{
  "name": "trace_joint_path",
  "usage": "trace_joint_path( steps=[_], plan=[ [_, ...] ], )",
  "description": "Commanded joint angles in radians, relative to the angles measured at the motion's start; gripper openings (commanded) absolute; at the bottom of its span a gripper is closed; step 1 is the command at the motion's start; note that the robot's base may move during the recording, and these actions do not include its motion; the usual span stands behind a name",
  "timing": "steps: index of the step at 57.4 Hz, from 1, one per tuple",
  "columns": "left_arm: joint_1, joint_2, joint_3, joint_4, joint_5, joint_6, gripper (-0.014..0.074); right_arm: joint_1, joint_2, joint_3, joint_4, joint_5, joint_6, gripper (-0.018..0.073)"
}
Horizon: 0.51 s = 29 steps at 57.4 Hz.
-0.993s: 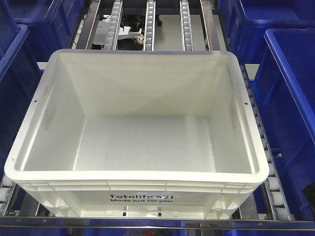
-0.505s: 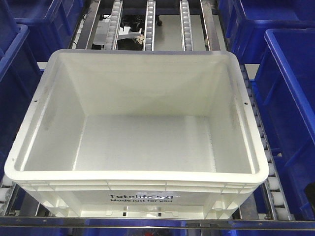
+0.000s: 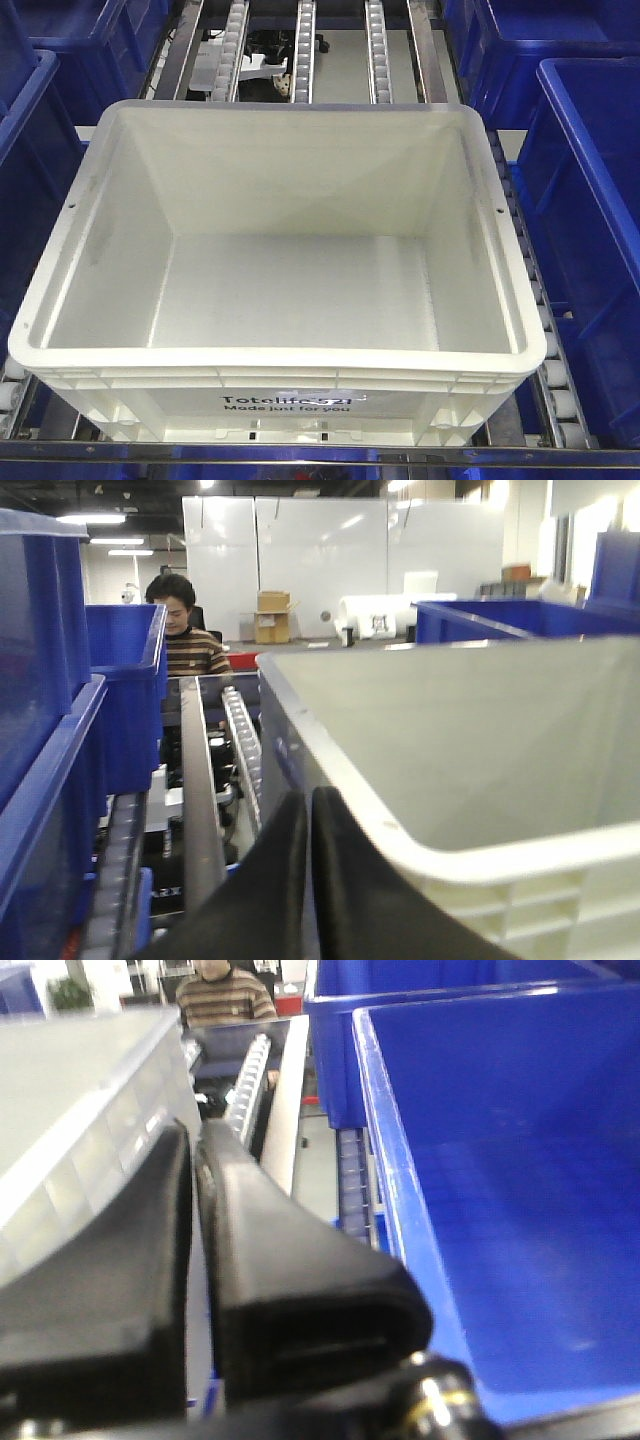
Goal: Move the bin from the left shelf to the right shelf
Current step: 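Move both grippers down beside the white tote's side rims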
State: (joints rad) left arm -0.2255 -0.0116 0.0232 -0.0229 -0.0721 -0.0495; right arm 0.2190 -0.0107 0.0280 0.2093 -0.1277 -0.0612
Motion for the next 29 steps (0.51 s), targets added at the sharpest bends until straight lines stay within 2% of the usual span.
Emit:
trace_joint_path(
  steps=[1, 8, 13, 20, 29],
  plan=[
    [-0.005, -0.014, -0.070, -0.011, -0.023, -0.051, -0.0006, 0.000, -0.006, -0.061, 0.032, -0.001, 0.030, -0.0008],
    [-0.005, 0.011, -0.201, -0.011, 0.178, -0.054, -0.0006, 0.000, 0.009, -0.196, 0.036, 0.215, 0.024, -0.0008],
    [-0.005, 0.094, -0.329, -0.011, 0.346, -0.068, -0.0006, 0.000, 0.073, -0.308, 0.034, 0.360, 0.019, -0.0008],
    [-0.005, 0.249, -0.495, -0.011, 0.489, -0.068, -0.0006, 0.000, 0.225, -0.464, 0.034, 0.513, 0.012, -0.0008],
    [-0.005, 0.445, -0.665, -0.011, 0.607, -0.067, -0.0006, 0.000, 0.463, -0.664, 0.038, 0.727, -0.010, -0.0008]
  ],
)
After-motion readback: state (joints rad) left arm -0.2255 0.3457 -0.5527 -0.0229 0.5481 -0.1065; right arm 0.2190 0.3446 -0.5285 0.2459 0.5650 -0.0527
